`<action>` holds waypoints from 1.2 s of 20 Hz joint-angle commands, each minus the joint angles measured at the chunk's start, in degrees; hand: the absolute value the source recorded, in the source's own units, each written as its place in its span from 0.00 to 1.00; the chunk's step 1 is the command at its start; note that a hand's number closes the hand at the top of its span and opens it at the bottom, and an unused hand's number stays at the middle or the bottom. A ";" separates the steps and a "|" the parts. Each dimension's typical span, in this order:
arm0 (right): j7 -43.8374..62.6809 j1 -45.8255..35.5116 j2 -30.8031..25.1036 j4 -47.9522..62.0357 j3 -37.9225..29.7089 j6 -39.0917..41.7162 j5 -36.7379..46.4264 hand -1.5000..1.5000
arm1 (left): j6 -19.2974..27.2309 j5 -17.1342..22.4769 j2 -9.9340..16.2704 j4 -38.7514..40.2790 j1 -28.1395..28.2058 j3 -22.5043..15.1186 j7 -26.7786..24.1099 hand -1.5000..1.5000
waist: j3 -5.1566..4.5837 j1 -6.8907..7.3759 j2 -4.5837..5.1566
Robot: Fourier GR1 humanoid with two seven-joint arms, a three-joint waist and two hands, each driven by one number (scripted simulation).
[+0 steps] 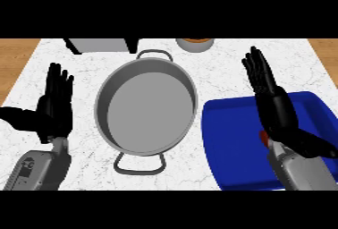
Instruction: Pick the bell pepper from the tray and place it in the pot
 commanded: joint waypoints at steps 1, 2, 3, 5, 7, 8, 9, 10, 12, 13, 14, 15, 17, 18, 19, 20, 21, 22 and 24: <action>-5.07 2.84 -2.84 6.28 -3.88 2.71 0.23 0.00 | -2.13 -0.74 0.33 1.80 -2.46 -2.28 3.83 0.50 | -0.98 0.33 0.13; -1.03 4.92 -6.26 4.38 -6.87 1.46 -0.69 0.00 | -8.27 2.30 2.71 -0.13 1.42 -2.78 4.44 0.50 | -1.00 -0.08 -0.02; 0.25 4.04 -9.90 8.62 -10.03 1.63 -0.16 0.00 | -9.34 1.28 2.32 -1.09 2.40 -6.16 5.55 0.50 | -0.94 -0.03 0.17; 0.43 7.44 -14.10 11.87 -11.73 -0.09 3.36 0.00 | -13.52 2.34 1.88 -0.08 4.64 -9.91 7.56 0.50 | -0.98 -1.25 0.40; 6.08 11.81 -22.33 19.27 -10.86 -4.80 14.23 0.00 | -12.71 2.48 0.29 0.13 4.12 -10.60 7.44 0.50 | -2.33 -4.68 3.33; 9.90 13.08 -21.66 23.00 -11.73 -7.19 14.41 0.00 | -14.72 2.98 0.39 -0.47 4.64 -12.00 7.97 0.50 | -1.73 -2.95 2.80; 12.35 12.98 -21.65 25.69 -11.90 -9.30 15.89 0.00 | -16.52 3.78 0.29 -0.69 5.20 -13.28 9.01 0.50 | -1.44 -0.98 2.24; 13.65 13.42 -21.11 28.02 -11.44 -11.50 17.77 0.00 | -17.61 4.25 0.91 -1.36 4.21 -13.89 10.96 0.50 | -1.16 -0.03 1.59; 15.25 11.74 -21.90 31.36 -9.59 -12.82 21.85 0.00 | -20.12 5.22 0.92 -1.83 4.64 -15.46 12.45 0.50 | -1.06 1.48 0.74; 15.57 11.48 -20.46 31.68 -6.59 -12.86 24.32 0.00 | -21.64 5.99 2.30 -3.16 6.56 -14.96 12.36 0.50 | -1.05 2.03 0.34; 18.75 9.80 -20.20 30.80 -4.28 -12.84 26.82 0.00 | -23.87 5.95 3.08 -1.86 8.50 -15.19 10.37 0.50 | -1.12 2.05 0.26; 21.05 10.72 -21.84 27.87 -3.41 -10.81 27.68 0.00 | -22.08 4.67 1.91 -1.98 9.10 -15.50 9.79 0.50 | -1.13 1.19 -0.02; 28.14 10.11 -23.06 23.57 -1.10 -8.52 30.50 0.00 | -19.61 4.38 1.54 -6.22 8.29 -16.17 14.64 0.50 | -1.12 0.87 -0.23; 31.60 8.18 -25.56 21.60 -1.08 -4.37 30.33 0.00 | -21.55 6.01 3.70 -5.23 7.24 -13.73 15.70 0.50 | -1.15 0.81 -0.21; 36.31 10.64 -26.13 14.50 0.28 -3.29 30.82 0.00 | -21.11 4.77 2.00 -6.61 10.67 -16.32 13.62 0.50 | -1.22 0.32 -0.47; 38.57 9.55 -27.77 12.38 -0.64 -0.16 30.10 0.00 | -20.83 4.92 2.00 -7.22 9.23 -15.43 14.81 0.50 | -1.17 0.31 -0.37; 41.94 8.06 -26.05 10.51 -0.84 -0.38 30.93 0.00 | -20.24 5.43 2.58 -9.67 8.82 -14.65 18.09 0.50 | -1.11 0.55 -0.29; 46.19 10.67 -28.10 4.53 -0.81 1.58 29.85 0.00 | -24.04 7.73 5.54 -9.66 12.28 -12.47 15.11 0.50 | -1.20 0.19 -0.53; 51.51 10.97 -32.23 -2.17 -2.55 8.42 26.17 0.00 | -21.79 5.57 2.36 -7.12 10.73 -14.14 14.39 0.50 | -1.22 -0.52 -0.58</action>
